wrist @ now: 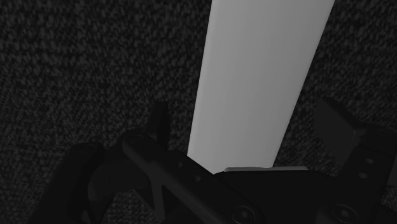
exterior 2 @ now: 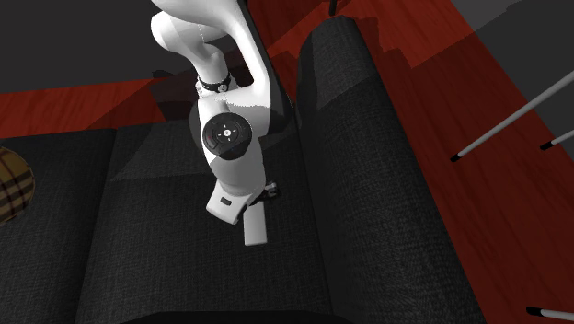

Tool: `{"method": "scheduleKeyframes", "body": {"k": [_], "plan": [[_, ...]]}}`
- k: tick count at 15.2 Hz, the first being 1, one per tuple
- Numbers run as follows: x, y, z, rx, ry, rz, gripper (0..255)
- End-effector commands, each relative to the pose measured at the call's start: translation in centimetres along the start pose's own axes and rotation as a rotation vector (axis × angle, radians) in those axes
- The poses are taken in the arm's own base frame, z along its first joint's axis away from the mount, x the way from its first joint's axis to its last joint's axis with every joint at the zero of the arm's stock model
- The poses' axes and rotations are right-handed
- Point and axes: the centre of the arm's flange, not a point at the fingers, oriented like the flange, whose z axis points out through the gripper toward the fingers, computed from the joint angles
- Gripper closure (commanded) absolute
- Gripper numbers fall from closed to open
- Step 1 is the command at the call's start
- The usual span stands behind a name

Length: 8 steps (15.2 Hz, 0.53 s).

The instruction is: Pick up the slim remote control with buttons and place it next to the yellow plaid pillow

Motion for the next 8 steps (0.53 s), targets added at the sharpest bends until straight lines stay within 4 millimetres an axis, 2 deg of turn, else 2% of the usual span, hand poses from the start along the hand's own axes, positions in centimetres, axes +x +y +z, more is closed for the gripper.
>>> {"method": "scheduleKeyframes", "body": {"k": [1, 3, 4, 8], "plan": [[0.01, 0.00, 0.02, 0.000, 0.000, 0.000, 0], [0.00, 0.00, 0.01, 0.000, 0.000, 0.000, 0], [0.00, 0.00, 0.01, 0.000, 0.000, 0.000, 255], [0.00, 0.00, 0.01, 0.000, 0.000, 0.000, 255]]}}
